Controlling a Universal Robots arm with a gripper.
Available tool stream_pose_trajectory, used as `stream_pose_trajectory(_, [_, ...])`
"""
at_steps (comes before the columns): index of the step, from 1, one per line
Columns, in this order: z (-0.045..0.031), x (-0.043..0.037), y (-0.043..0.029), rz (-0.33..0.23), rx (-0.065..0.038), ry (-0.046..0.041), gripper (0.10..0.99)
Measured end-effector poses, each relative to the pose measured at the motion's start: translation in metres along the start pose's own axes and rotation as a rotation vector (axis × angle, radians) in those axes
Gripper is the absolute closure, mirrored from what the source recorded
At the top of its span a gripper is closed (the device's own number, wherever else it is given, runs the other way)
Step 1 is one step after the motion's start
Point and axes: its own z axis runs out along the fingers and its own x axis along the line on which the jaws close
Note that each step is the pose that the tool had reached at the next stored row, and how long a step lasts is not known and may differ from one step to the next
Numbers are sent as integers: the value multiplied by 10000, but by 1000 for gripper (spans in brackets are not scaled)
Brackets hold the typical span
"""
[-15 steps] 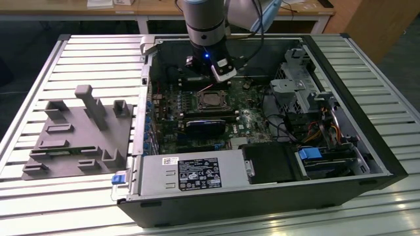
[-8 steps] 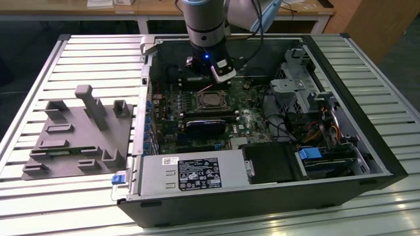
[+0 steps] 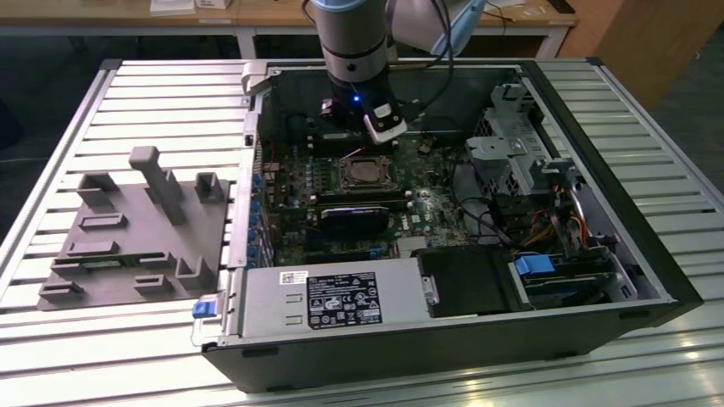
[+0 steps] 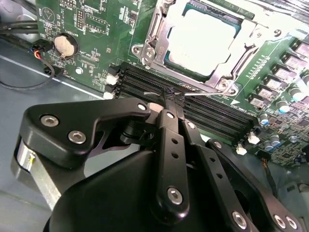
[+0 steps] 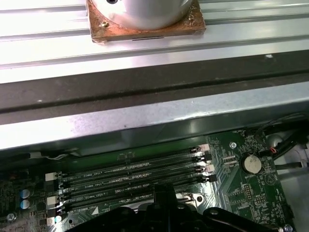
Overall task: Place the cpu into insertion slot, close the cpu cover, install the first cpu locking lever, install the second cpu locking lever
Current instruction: 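Install the first cpu locking lever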
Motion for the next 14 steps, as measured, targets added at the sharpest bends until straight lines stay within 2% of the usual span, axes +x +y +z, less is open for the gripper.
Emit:
stream_pose_trajectory(11, [9,-8,6,0,1,-3,984])
stream_pose_trajectory(12, [11,-4,4,-6,-5,-27,984])
stream_pose_trajectory(14, [19,12,-1,-41,-36,-160,984])
